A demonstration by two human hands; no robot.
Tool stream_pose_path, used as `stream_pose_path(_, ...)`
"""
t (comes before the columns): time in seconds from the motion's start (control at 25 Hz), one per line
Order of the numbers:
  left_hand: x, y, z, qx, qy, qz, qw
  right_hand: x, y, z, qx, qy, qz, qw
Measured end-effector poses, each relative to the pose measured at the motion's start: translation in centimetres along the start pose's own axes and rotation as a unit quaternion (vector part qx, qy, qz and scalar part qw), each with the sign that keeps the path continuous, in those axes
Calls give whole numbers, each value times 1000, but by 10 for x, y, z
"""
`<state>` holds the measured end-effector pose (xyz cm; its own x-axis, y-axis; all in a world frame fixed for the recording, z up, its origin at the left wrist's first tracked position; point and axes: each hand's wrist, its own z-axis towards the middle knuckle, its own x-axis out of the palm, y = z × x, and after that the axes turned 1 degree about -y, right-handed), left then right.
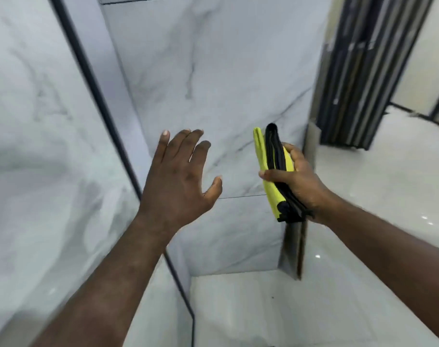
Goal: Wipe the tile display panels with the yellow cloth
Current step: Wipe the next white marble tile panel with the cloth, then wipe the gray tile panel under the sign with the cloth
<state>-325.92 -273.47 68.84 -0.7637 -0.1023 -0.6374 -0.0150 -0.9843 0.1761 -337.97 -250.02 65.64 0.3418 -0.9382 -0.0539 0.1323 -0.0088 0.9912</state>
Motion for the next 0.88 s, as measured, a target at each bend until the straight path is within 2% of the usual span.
stream_pose_path(0.16, 32, -82, 62, 85, -22, -107, 990, -122, 30, -39, -53, -100, -172, 979)
stream_pose_path(0.44, 86, -281, 182, 236, -36, -240, 941, -337, 65, -112, -61, -311, -312, 896)
stream_pose_path(0.72, 136, -497, 296, 308, -68, -303, 899, -543, 64, -140, -70, -411, -394, 819)
stream_pose_path(0.88, 166, -594, 358, 322, -98, -329, 883, -649, 66, -136, -77, -426, -447, 783)
